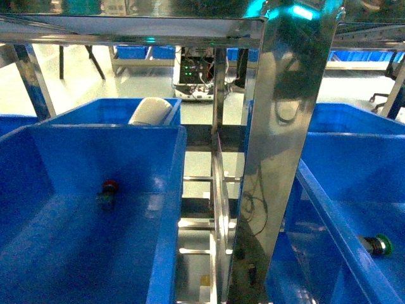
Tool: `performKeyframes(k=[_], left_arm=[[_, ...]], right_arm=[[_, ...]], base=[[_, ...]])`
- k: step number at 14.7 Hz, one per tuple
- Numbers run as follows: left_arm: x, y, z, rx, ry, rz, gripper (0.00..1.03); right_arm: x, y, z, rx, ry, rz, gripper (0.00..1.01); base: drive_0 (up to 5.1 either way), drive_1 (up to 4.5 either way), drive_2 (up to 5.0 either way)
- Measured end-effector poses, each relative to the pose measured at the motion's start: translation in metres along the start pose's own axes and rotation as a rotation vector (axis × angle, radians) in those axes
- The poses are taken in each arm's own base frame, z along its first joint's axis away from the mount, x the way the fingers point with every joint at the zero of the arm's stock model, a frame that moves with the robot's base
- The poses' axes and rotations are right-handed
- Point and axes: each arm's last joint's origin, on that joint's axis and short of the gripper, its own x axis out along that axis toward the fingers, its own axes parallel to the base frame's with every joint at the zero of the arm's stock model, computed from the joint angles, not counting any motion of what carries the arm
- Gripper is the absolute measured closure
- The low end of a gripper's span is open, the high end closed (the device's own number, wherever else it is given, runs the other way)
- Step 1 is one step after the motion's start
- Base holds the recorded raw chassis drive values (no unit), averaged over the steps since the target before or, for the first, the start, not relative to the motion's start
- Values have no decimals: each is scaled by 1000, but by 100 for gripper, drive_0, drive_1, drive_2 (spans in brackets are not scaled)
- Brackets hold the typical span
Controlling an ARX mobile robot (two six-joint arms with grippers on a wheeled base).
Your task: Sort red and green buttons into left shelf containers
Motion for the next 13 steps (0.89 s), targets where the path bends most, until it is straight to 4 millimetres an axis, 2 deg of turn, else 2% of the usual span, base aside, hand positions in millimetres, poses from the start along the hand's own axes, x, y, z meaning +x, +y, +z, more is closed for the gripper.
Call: performKeyframes(k=[2, 3, 4, 7, 8, 9, 11, 13], left_arm=[[-37, -2, 10, 20, -102, -36, 5], [-56, -4, 5, 50, -141, -64, 5], [-62, -6, 2, 66, -191, -76, 5], [-60, -9, -2, 90, -192, -83, 5], [-60, -9, -2, 90, -192, -81, 5], [-59, -9, -1, 90, -219, -90, 6], [-54, 2, -13, 85, -411, -130, 29], [-49, 1, -22, 101, -410, -166, 59]], right_arm=[[0, 0, 0, 0, 0, 0, 3], [0, 0, 0, 0, 0, 0, 3], [0, 0, 0, 0, 0, 0, 3], [0, 0, 0, 0, 0, 0, 3], [1, 1, -2, -12, -79, -65, 10], [-3, 5, 11, -15, -216, -106, 23], [-1, 8, 7, 40, -169, -151, 48], [1, 21, 10, 47, -170, -121, 77]], base=[[0, 0, 0], [0, 0, 0], [0, 0, 0], [0, 0, 0], [0, 0, 0], [0, 0, 0], [0, 0, 0], [0, 0, 0]])
